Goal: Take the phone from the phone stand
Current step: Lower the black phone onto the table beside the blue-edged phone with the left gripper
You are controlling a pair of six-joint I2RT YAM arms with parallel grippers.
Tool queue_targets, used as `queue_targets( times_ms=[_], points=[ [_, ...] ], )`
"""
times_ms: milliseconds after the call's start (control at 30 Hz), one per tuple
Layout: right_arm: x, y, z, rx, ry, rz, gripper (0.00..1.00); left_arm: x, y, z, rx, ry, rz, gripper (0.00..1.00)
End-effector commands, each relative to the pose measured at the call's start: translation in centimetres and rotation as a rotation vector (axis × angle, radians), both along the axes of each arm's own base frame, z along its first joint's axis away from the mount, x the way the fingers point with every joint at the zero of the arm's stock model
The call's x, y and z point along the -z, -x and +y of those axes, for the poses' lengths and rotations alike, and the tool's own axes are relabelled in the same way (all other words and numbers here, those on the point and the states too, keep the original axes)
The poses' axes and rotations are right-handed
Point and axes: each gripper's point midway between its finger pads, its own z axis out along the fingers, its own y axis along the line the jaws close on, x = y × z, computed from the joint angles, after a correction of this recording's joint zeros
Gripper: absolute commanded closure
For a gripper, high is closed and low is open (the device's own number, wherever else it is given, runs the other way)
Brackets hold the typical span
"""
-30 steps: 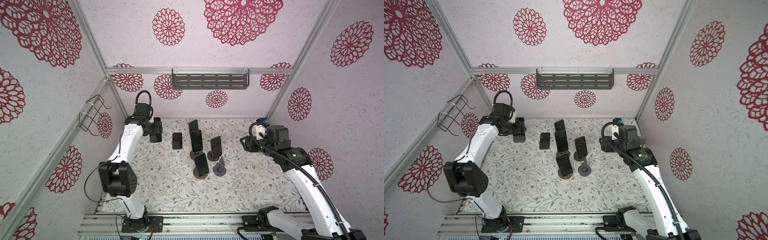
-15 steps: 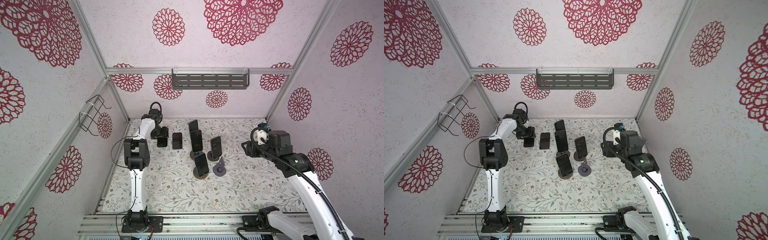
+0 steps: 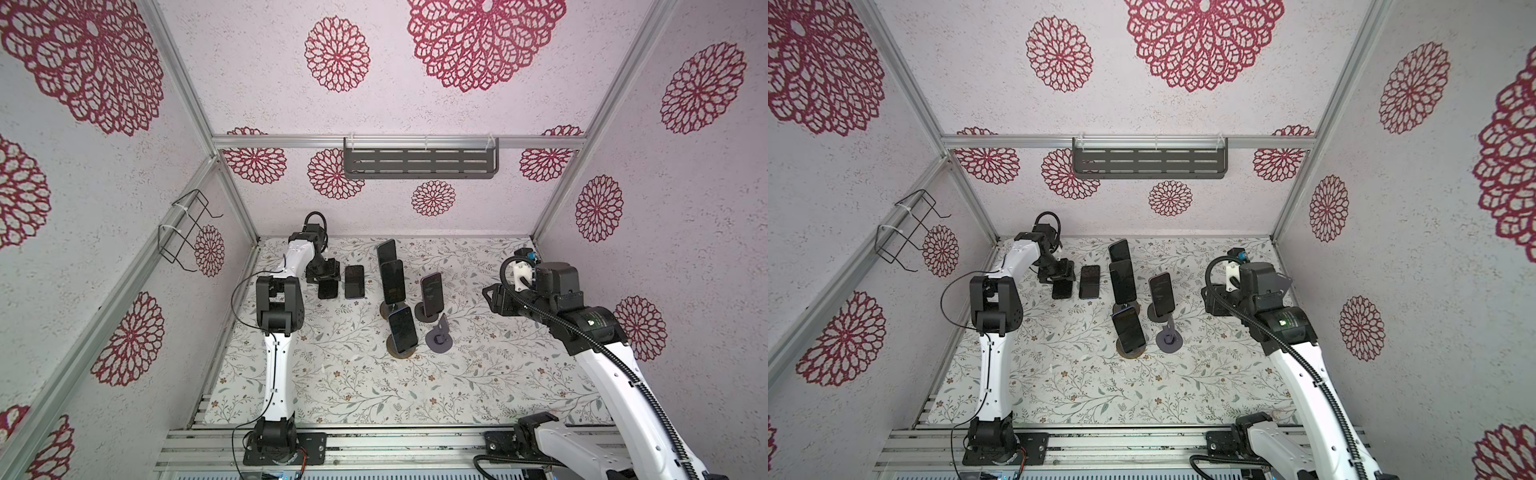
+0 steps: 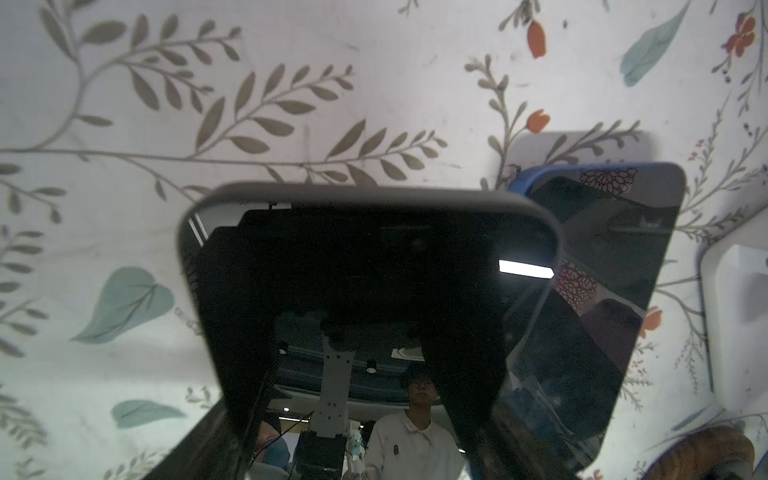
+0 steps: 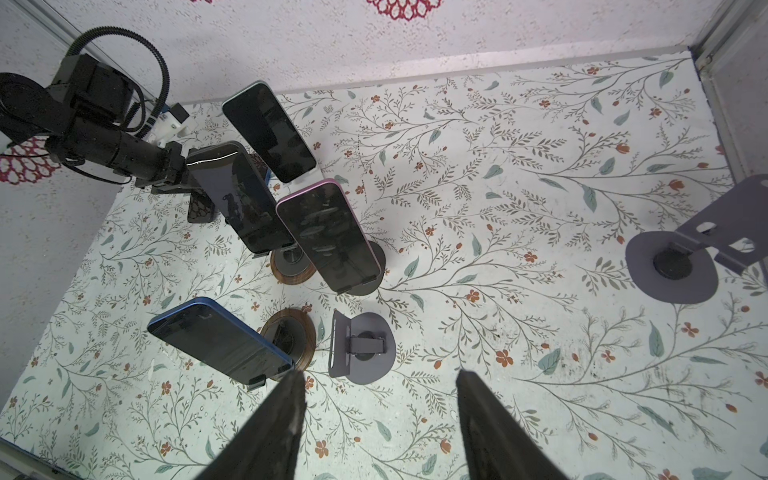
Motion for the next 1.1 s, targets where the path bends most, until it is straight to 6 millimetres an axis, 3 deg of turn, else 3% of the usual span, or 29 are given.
queue_targets(
  times_ms=[0,133,367,800,1067],
  points=[
    [-0.4,-0.5,0.0,-0.003,0.001,-0.024,0.39,0.3,0.4,-1.1,0.023,0.036,0.014,0.57],
    [-0.5,-0.6,0.0,-0.002,0.005,-0.026,0.39,0.5,0.6,-1.7,0.016,0.06,0.014,0.33],
    [-0.5,-0.6,0.0,-0.001,0.008,-0.024,0.39,0.8,0.9,-2.1,0.004,0.062,0.018,0.14],
    [-0.4,-0.5,-0.1,0.002,0.008,-0.023,0.39,0.0,1.9,-3.5,-0.004,0.111,-0.005,0.09],
    [-0.2,-0.4,-0.1,0.002,0.007,-0.019,0.39,-1.0,1.4,-3.3,-0.004,0.097,-0.039,0.08]
  ],
)
